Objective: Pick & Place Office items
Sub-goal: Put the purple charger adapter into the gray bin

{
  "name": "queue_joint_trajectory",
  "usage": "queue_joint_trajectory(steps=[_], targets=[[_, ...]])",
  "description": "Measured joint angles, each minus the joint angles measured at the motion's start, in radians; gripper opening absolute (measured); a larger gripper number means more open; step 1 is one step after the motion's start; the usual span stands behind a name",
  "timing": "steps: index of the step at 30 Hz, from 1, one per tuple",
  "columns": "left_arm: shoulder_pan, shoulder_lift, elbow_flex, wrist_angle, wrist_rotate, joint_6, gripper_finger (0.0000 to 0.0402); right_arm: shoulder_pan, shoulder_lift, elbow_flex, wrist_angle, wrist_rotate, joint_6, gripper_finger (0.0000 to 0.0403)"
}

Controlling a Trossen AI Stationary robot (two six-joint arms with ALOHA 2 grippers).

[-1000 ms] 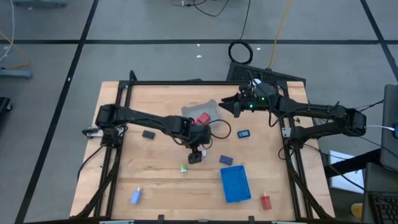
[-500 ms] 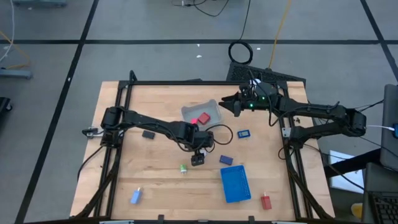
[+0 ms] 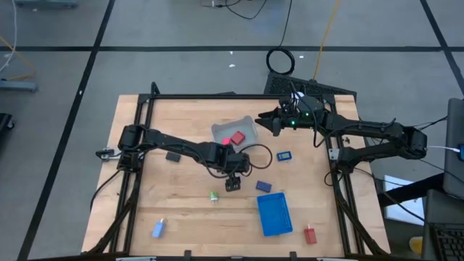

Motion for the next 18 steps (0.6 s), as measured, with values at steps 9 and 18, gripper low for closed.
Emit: queue_joint_trajectory(steps=[9,18], targets=[[-0.033,0.0,0.0,0.013,0.019,-0.02,0.0323,0.0,0.0,0.0,0.0,0.0,-0.023,0.0242],[-0.042,0.023,0.0,0.06,0.019,-0.024,0.0332,-0.003,0.0,0.0,0.002,0.001,-0.03,0.0242]])
